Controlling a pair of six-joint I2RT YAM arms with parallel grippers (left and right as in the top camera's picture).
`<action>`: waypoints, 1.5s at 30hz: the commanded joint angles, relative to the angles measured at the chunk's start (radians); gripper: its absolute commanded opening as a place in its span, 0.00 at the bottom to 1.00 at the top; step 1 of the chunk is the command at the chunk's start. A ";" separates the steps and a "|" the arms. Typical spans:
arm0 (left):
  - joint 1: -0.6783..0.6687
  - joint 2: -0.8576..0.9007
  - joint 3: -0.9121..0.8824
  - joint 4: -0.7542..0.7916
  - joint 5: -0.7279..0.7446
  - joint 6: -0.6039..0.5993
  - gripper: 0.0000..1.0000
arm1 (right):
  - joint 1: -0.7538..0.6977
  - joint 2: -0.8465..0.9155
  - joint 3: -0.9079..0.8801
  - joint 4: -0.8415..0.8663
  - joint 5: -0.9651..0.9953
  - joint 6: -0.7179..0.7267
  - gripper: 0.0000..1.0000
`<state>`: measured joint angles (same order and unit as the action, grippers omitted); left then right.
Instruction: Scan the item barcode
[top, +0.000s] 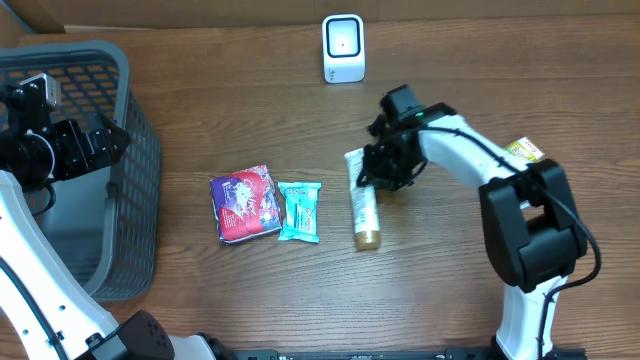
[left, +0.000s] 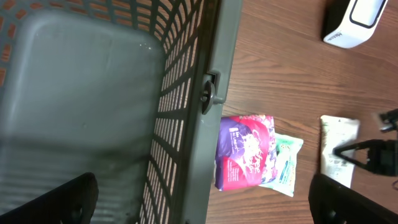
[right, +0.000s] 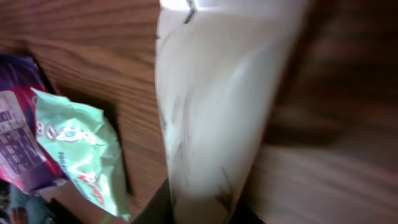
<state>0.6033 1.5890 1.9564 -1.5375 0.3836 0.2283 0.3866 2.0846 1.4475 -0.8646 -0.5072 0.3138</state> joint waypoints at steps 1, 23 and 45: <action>-0.002 0.006 0.002 0.001 -0.002 0.003 1.00 | -0.043 -0.003 0.041 -0.014 -0.046 -0.128 0.25; -0.002 0.006 0.002 0.001 -0.002 0.003 1.00 | -0.090 -0.182 -0.021 -0.322 0.298 -0.064 0.20; -0.002 0.006 0.002 0.001 -0.002 0.003 1.00 | 0.093 -0.180 -0.148 -0.270 0.307 0.084 0.20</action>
<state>0.6033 1.5890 1.9564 -1.5375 0.3836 0.2283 0.4679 1.9160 1.3018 -1.1374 -0.1604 0.3756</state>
